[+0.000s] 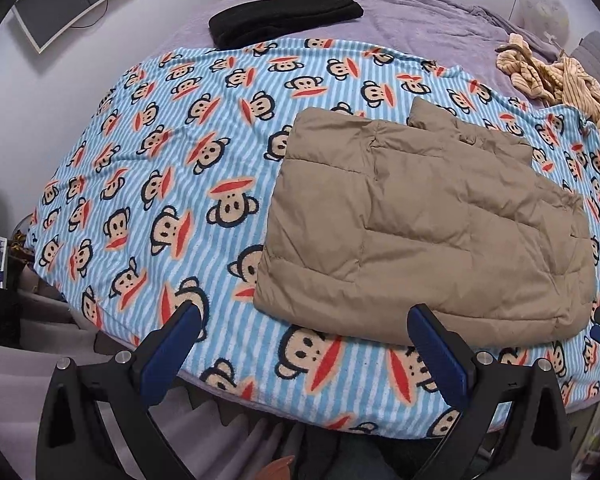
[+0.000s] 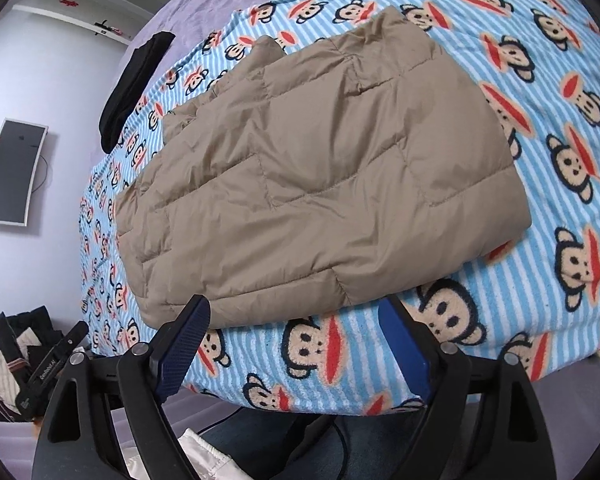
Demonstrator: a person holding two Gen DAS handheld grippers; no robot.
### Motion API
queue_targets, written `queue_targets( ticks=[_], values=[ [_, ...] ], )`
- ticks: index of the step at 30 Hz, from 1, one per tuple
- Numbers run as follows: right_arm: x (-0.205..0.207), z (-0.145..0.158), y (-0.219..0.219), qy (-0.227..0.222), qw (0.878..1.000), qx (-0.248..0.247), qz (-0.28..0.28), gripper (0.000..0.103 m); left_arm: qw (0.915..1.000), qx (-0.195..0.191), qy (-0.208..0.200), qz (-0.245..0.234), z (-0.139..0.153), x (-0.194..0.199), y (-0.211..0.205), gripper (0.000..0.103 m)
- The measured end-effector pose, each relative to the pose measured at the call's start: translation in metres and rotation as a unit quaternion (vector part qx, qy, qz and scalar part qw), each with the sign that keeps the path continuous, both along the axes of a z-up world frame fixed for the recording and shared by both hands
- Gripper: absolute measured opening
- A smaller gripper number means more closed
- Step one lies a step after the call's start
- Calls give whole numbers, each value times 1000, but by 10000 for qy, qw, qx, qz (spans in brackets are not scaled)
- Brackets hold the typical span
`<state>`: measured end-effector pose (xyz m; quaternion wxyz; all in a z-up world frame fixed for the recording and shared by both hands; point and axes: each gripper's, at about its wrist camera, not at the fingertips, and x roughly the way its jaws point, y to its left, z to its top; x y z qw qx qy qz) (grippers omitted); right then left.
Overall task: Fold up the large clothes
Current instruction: 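Open both tools and release the folded jacket onto the blanket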
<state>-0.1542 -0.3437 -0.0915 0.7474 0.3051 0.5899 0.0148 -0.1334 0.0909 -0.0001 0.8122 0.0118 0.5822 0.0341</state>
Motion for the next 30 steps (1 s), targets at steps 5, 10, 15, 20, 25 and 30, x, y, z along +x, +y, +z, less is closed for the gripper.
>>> queue_targets(
  ticks=[5,10,15,20,25,30],
  values=[
    [7,8,10,-262,9991,-187,284,88,9997,105,129,177,-4,-8,1,103],
    [12,1,13,-35,9987,-143,479,88,9993,-98,292,232,-16,-8,5,103],
    [17,-6,10,203,9984,-197,481,88,9995,-151,220,169,-21,10,6,103],
    [26,-7,11,260,9988,-294,279,88,9987,-317,403,-59,-39,38,9,103],
    [31,-6,30,366,9985,-385,145,88,9967,-420,531,-452,-56,64,12,103],
    [39,-16,61,648,9967,-478,131,88,9933,-559,726,-701,-77,81,20,103]
  ],
)
